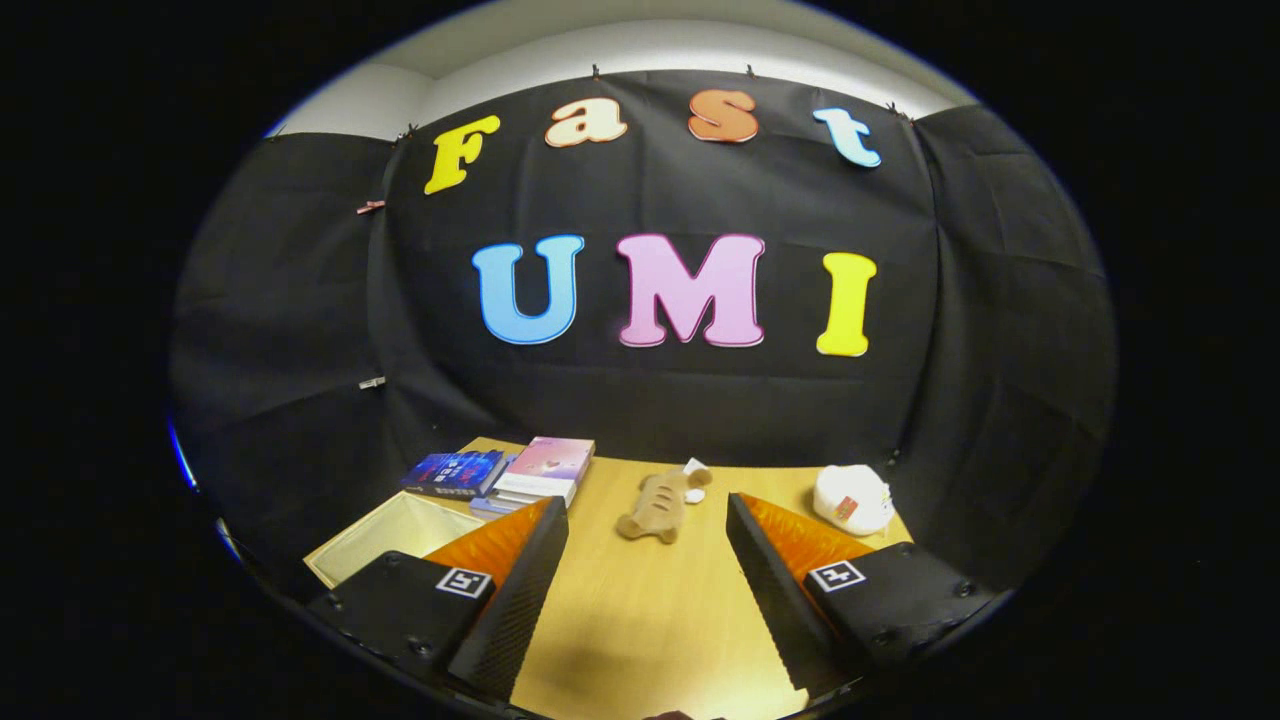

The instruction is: Open the storage box then place both shoes into the box .Put the left shoe in first, then the right shoe, with the right side of both shoes facing outward in a uniform manner.

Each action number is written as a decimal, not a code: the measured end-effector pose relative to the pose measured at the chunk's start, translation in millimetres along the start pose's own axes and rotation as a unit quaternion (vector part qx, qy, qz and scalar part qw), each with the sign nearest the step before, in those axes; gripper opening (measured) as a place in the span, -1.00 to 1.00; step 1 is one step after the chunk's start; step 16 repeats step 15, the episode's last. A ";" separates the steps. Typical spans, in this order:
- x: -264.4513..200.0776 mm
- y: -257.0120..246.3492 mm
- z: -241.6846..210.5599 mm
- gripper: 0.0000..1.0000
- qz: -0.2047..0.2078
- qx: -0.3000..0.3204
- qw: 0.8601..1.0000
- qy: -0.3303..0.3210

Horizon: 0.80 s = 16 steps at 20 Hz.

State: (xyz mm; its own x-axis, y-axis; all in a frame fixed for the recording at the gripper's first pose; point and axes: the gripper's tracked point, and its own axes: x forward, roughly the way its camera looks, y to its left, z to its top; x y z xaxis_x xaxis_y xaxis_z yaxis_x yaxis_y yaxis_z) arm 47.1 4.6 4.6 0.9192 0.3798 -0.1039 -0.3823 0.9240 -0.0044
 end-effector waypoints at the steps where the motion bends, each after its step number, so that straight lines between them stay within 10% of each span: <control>1: -5.8 -6.7 3.1 0.97 -0.005 -0.002 1.000 -0.008; 16: -41.4 -11.1 50.2 0.97 -0.086 0.026 0.993 -0.076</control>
